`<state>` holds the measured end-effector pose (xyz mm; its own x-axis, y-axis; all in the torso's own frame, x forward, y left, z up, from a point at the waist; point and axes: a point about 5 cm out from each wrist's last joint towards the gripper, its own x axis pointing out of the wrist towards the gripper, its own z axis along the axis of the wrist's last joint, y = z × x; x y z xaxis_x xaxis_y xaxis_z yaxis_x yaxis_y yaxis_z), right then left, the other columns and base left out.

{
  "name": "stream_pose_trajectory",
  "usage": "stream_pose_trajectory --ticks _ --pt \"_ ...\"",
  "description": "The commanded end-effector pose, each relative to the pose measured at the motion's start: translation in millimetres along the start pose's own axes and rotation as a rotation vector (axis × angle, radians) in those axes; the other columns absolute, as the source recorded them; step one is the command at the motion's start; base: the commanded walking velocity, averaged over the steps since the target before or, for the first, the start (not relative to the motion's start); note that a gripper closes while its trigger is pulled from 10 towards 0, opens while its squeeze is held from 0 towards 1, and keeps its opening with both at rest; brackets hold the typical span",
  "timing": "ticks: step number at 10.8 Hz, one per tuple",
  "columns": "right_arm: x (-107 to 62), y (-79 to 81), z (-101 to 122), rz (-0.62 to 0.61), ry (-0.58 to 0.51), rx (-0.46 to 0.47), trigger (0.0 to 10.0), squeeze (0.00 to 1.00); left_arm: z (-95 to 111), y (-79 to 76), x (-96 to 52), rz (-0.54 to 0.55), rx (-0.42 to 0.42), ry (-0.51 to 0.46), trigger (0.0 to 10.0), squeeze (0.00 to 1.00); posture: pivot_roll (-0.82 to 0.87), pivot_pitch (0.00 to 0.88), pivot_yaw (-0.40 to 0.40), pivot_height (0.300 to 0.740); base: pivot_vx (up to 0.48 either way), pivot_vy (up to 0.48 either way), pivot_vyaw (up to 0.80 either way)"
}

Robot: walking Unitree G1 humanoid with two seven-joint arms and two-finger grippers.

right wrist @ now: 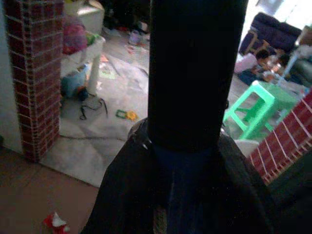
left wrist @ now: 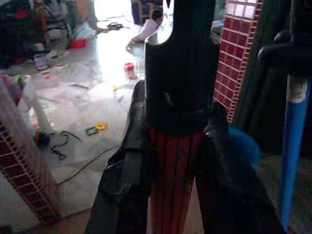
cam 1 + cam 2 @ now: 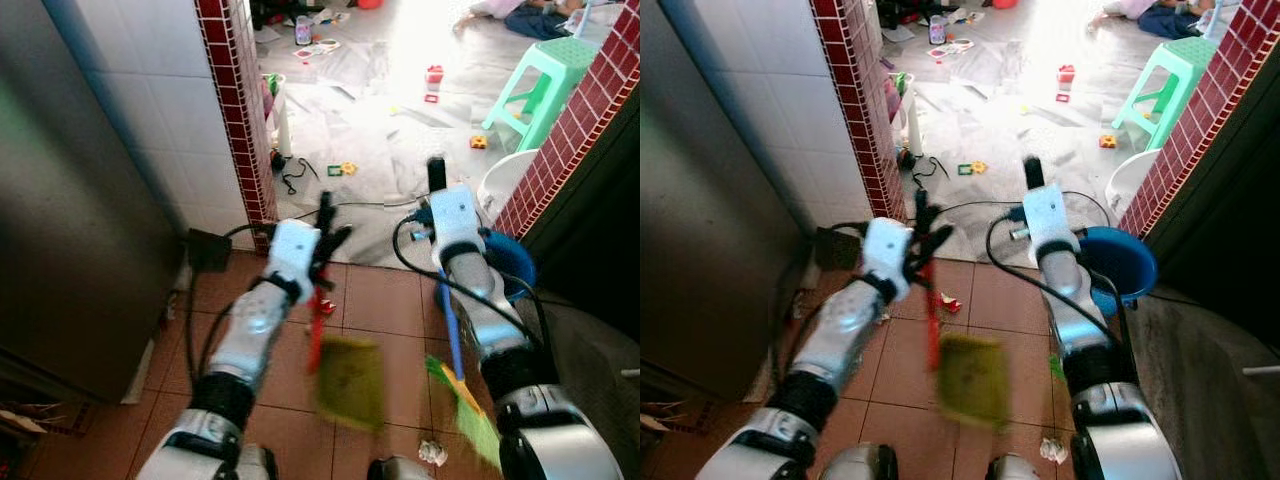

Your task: Sweep floor

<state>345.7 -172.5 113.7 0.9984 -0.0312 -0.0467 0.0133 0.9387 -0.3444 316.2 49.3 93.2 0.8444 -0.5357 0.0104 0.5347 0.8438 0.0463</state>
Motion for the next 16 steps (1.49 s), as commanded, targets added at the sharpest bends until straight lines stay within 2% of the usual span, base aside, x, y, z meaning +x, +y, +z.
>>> stream_pose_trajectory --ticks 1,2,3,6,7,9,10,12,14,15,16 --pt "-2.3 -5.0 -2.7 -0.05 0.036 -0.019 10.0 0.0 3.2 -0.3 1.7 -0.021 0.051 -0.015 10.0 0.0 -0.03 0.029 0.031 0.74 0.0 0.0 0.0" --pt "-4.8 -7.1 -7.0 -0.084 0.073 -0.009 10.0 0.0 -4.2 -1.1 0.3 -0.03 0.065 0.018 10.0 0.0 -0.04 0.031 0.033 0.74 0.0 0.0 0.0" --pt "-6.7 -4.7 -9.0 -0.113 0.103 0.039 10.0 0.0 -8.8 -2.0 -0.4 -0.034 0.06 0.04 10.0 0.0 -0.04 0.031 0.033 0.74 0.0 0.0 0.0" --pt "-7.5 10.2 -8.7 -0.094 0.152 0.131 10.0 0.0 -9.9 -1.7 1.0 -0.006 0.048 0.058 10.0 0.0 -0.04 0.035 0.028 0.74 0.0 0.0 0.0" --pt "-6.5 14.9 -10.2 -0.107 0.202 0.223 10.0 0.0 -11.5 -2.0 0.7 -0.009 0.046 0.065 10.0 0.0 -0.03 0.035 0.026 0.74 0.0 0.0 0.0" --pt "-2.3 17.3 -0.1 -0.132 0.181 0.315 10.0 0.0 -15.6 -4.9 0.4 -0.025 0.052 0.081 10.0 0.0 -0.04 0.037 0.023 0.74 0.0 0.0 0.0" --pt "0.4 16.2 6.4 -0.168 0.164 0.365 10.0 0.0 -21.2 -9.7 -0.1 -0.055 0.067 0.124 10.0 0.0 -0.04 0.037 0.024 0.74 0.0 0.0 0.0" --pt "3.8 16.8 16.9 -0.209 0.137 0.375 10.0 0.0 -26.6 -8.4 -1.0 -0.08 0.11 0.187 10.0 0.0 -0.04 0.039 0.026 0.74 0.0 0.0 0.0" --pt "5.5 22.8 20.8 -0.208 0.133 0.398 10.0 0.0 -31.4 -3.9 -3.9 -0.065 0.089 0.206 10.0 0.0 -0.04 0.043 0.024 0.74 0.0 0.0 0.0" --pt "7.2 27.6 24.6 -0.213 0.132 0.462 10.0 0.0 -34.4 -7.4 -4.4 -0.085 0.091 0.224 10.0 0.0 -0.04 0.045 0.021 0.74 0.0 0.0 0.0" --pt "11.0 34.1 34.9 -0.186 0.111 0.596 10.0 0.0 -35.1 -9.8 -3.9 -0.088 0.1 0.226 10.0 0.0 -0.04 0.046 0.021 0.74 0.0 0.0 0.0"
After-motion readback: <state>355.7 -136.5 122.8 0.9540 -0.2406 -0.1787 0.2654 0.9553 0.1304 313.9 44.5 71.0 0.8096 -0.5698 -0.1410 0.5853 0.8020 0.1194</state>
